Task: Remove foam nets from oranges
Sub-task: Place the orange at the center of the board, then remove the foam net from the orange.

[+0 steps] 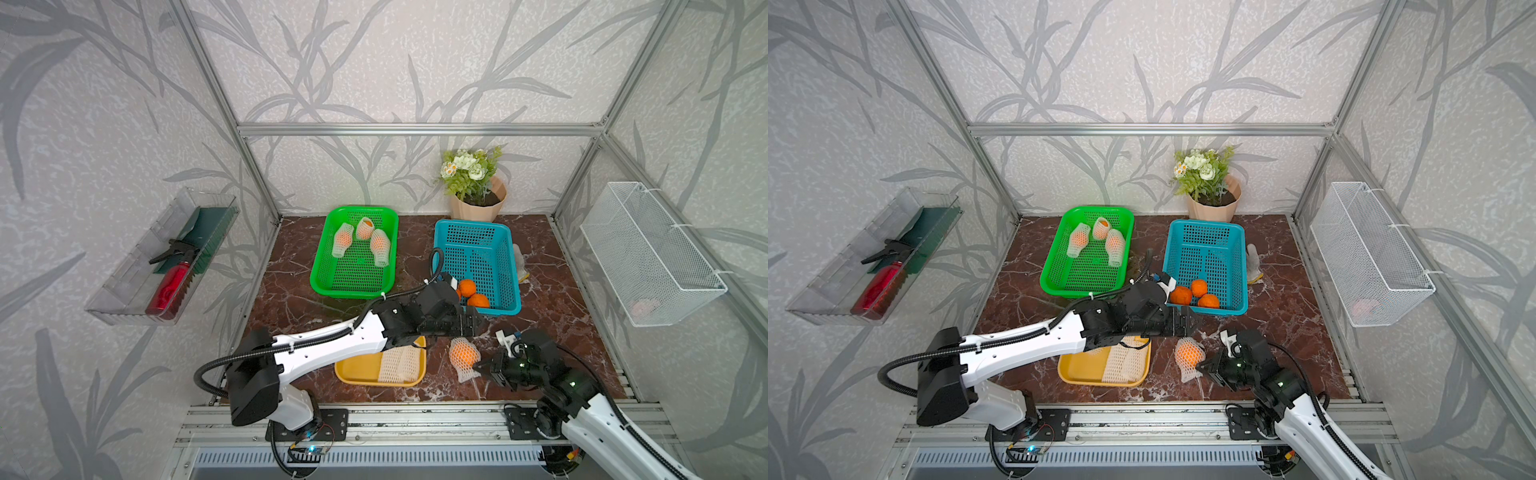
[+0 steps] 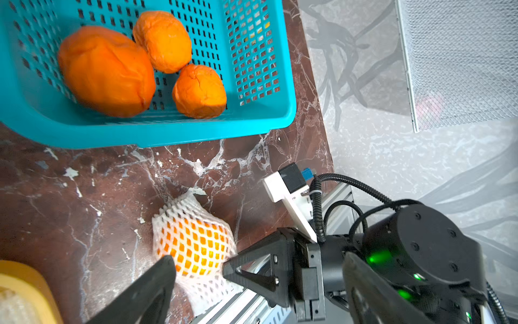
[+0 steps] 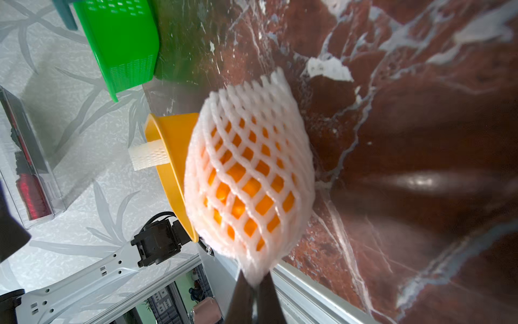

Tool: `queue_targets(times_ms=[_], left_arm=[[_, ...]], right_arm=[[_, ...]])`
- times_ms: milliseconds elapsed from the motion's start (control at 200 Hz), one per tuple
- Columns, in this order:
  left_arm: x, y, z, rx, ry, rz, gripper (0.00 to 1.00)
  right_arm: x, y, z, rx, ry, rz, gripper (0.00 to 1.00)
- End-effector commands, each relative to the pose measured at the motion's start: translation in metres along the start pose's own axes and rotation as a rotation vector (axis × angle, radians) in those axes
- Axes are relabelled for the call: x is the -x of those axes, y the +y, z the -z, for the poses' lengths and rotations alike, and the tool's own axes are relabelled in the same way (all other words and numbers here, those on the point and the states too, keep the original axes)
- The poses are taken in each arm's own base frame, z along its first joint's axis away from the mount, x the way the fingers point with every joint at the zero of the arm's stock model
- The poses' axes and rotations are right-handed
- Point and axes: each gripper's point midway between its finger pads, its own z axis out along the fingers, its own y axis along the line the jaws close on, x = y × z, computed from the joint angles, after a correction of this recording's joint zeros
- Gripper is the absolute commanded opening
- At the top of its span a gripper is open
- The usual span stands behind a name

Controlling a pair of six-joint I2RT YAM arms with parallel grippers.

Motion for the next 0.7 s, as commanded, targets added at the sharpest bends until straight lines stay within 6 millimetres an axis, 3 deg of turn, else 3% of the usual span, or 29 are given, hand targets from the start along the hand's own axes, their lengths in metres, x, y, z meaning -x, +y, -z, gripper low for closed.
queue_targets(times_ms=[0, 140, 350, 590, 695], left_arm=[[-0.011, 0.01, 0.013, 0.045, 0.006, -0.159, 0.92], [-0.043, 0.005, 0.027, 0.071, 0.045, -0.48, 0.94], [-0.099, 0.008, 0.027, 0.013, 0.067, -0.899, 0.93], [-0.102, 0.03, 0.011, 0.095, 0.069, -1.059, 0.93], [-0.093, 0.038, 0.0, 0.172, 0.038, -1.094, 0.92]], right_arm=[[0.004, 0.016, 0.004, 0.027, -0.018, -0.032, 0.0], [0.01, 0.019, 0.004, 0.047, -0.045, -0.087, 0.01], [0.015, 0.02, 0.001, 0.057, -0.062, -0.143, 0.02], [0.017, 0.025, 0.0, 0.059, -0.056, -0.155, 0.02], [0.017, 0.026, 0.0, 0.059, -0.055, -0.156, 0.02]])
